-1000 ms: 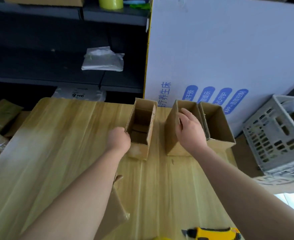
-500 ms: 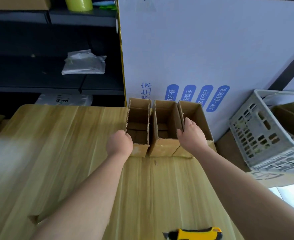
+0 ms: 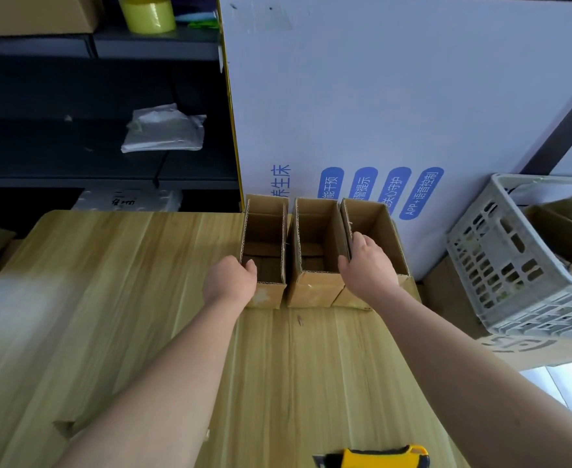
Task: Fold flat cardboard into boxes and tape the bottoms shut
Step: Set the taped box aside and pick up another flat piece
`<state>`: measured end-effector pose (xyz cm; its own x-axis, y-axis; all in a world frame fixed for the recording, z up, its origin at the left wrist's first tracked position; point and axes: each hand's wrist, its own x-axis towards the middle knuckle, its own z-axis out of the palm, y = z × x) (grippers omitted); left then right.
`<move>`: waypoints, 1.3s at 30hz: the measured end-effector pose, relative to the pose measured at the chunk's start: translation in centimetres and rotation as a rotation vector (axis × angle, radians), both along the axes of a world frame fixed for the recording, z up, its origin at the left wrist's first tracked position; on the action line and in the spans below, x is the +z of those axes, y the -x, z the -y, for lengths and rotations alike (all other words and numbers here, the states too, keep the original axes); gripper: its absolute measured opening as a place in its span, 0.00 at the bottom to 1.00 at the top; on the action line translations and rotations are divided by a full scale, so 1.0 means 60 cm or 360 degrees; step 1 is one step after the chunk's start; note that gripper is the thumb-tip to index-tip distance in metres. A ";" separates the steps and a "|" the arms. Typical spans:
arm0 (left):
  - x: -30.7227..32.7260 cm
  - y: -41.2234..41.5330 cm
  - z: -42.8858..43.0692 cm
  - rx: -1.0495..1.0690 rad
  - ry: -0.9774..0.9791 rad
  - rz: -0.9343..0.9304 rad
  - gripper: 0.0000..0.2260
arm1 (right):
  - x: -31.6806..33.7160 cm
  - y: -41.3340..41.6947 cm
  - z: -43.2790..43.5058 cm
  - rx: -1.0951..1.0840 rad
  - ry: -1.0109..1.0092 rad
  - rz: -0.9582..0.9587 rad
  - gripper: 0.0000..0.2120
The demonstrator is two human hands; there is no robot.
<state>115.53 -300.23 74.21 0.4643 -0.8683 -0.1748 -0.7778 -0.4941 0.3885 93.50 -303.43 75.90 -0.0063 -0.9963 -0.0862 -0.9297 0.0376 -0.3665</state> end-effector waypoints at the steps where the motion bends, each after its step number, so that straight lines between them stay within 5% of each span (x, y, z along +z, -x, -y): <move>1: 0.000 0.000 0.000 0.0001 -0.0003 0.0002 0.15 | 0.000 0.001 0.000 0.0001 0.0002 -0.0002 0.22; 7: 0.016 -0.004 -0.002 0.0006 0.0017 -0.0013 0.16 | 0.006 0.002 -0.003 0.0063 0.0078 -0.0054 0.23; 19: 0.113 -0.076 -0.108 -0.0324 0.0206 0.0456 0.19 | 0.066 -0.121 -0.082 0.0523 0.0230 -0.0159 0.25; 28: 0.048 -0.185 -0.305 -0.0201 -0.0104 0.0630 0.16 | 0.007 -0.263 -0.240 0.0826 -0.0117 -0.0048 0.22; 34: -0.054 -0.268 -0.412 0.0294 -0.0500 0.0118 0.19 | -0.077 -0.320 -0.302 0.0802 -0.0645 -0.0017 0.21; 39: -0.084 -0.284 -0.428 0.0471 -0.0206 -0.0435 0.15 | -0.108 -0.355 -0.311 0.0722 -0.0822 0.0353 0.26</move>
